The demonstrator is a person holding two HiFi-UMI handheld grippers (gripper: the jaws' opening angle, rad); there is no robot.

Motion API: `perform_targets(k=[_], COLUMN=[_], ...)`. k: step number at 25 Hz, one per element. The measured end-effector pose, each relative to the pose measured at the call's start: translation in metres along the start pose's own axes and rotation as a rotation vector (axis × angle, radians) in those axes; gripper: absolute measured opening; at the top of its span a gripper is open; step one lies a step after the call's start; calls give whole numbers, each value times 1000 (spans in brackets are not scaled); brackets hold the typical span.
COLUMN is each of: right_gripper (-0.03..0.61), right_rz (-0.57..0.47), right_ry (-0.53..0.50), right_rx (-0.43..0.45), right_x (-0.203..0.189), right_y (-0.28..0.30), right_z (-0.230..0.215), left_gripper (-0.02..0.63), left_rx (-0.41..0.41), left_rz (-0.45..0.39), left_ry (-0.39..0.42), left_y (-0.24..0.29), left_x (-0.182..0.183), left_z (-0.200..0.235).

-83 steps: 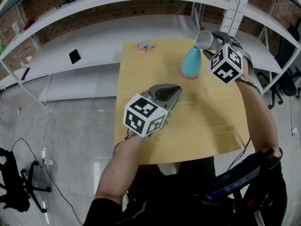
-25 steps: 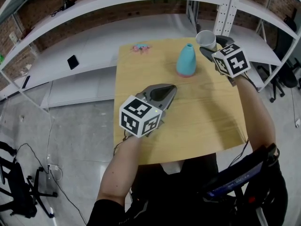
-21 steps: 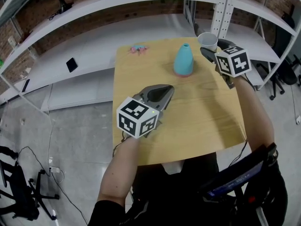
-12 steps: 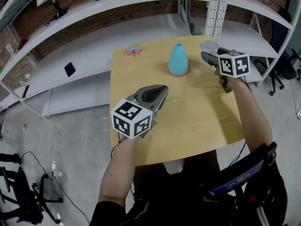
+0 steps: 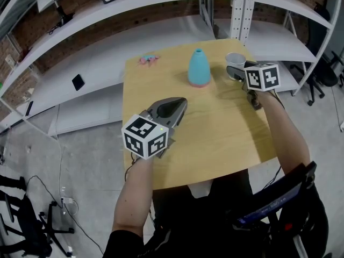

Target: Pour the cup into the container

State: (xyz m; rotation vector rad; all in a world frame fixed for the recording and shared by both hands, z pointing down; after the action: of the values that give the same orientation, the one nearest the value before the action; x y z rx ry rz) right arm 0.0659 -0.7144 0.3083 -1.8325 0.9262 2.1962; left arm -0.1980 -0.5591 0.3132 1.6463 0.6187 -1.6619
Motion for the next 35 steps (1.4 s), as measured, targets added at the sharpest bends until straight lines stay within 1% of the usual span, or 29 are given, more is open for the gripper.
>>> perform_targets(k=[5,9,13,20,26,27,29,31,32,34,35], right_gripper=[295,295,297,302,298,278,180,123,97,25,6], right_rz=[-11,-13,-18,-100,-177,-190,-208,-219,-226,-240,-244], right_ry=[47,57,50,78,84,76,41,12,9,17,21], right_rx=[23,36,20,-15,40,44,46,57,65,83,95], right_x=[-6,-8,-8,-9,-6,-6,-7,-9,-10,-11,-13], right_y=[0,0,-4,-39,-71,-74,-81,-87,-90,-94,-95], right_z=[-1,-1,-1,-2,21,27,40,54,61,73,79], left_gripper=[2,0,2,2,2,2,2,2,2,0,2], left_rx=[0,2,2,2,4,8,19,25,26,28,30], left_rz=[0,1,2,2,2,2,1,1,1,1,1], left_ry=[0,-1,-2,-1,-2,-2,-4,-6,-6,-6,-6], left_y=[0,0,0,-1,0,0,-1,-2,-2,-2,-2], left_x=[0,0,1,0,0,0,0,0,0,-1,-1], left_z=[1,2,1,2,1,2,2,3,3,3,4])
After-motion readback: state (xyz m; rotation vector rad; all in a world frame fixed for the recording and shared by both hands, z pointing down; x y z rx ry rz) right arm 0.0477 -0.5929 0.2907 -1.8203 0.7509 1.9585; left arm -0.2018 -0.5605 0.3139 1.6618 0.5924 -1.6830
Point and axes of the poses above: the fingertips, and each gripper's own axes: y forward along the fingers, z to its left, x out of its top, the point moved 6 cm from there along -y, backward along the fingers, and after that the axes turned 4 degrees about -y, right-handed, at the moved point
